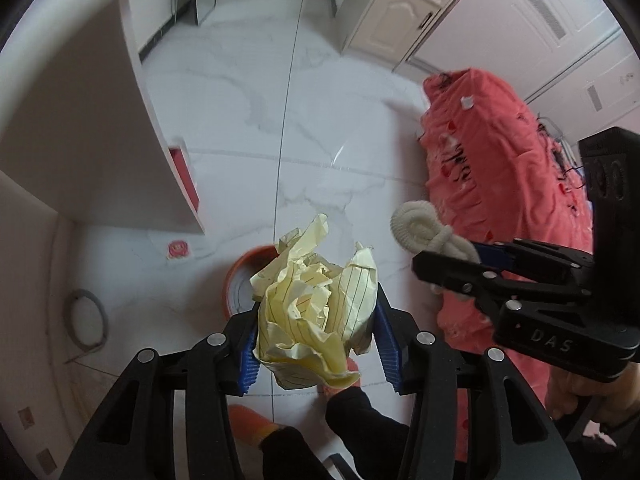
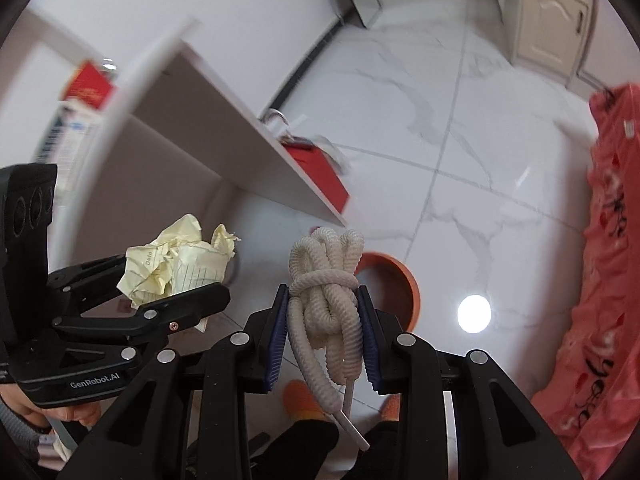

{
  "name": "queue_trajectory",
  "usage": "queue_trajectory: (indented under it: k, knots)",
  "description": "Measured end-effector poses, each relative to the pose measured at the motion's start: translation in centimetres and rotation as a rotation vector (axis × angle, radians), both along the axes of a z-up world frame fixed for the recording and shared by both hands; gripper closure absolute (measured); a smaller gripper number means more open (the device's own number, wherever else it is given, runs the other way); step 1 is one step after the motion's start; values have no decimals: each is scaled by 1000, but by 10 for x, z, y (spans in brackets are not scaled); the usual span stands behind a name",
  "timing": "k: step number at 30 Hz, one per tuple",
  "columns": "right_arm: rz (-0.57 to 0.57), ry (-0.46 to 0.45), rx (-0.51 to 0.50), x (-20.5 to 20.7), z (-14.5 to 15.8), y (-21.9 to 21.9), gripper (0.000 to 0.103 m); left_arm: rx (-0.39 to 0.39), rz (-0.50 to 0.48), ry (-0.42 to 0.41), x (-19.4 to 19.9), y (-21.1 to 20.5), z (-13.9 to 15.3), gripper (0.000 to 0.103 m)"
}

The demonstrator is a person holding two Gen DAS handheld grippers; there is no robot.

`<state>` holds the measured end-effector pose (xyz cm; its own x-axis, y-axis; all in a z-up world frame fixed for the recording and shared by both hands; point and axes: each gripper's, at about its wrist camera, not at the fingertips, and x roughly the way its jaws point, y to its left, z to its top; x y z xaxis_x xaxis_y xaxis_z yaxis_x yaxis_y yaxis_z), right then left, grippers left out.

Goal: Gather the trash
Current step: 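Carry the yellow paper over the orange bin and open the left tool, then open the right tool to drop the white rope into the orange bin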

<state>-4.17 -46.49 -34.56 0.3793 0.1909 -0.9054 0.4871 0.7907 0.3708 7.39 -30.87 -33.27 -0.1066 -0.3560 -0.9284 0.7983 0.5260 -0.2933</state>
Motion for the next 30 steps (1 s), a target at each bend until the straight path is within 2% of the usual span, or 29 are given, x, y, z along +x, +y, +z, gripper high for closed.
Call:
queue_trajectory:
  k: [1,5,7,9,11,15,24,30]
  knots:
    - [-7,13,2,-1,-12,-3,70,8,1,13,1,-4,-16,53]
    - [-14,42,7,-2,-42,-7,70,33,-18,37,-3,-12,-39,50]
    - [-21,56,23,-2,-55,-7,70,48,-27,46,-3,-16,-50,43]
    - [-16,64,21,-1,-61,-5,70,52,-33,44,-4,-15,-54,41]
    - [-12,71,19,-1,-65,-3,70,59,-33,34,-3,-16,-59,34]
    - [-8,77,21,-2,-66,-2,70,78,-24,47,0,-12,-65,25]
    - [3,77,23,2,-66,-2,70,54,-6,38,6,-6,-62,24]
    - [33,86,32,14,-76,8,67,77,12,31,8,3,-64,24]
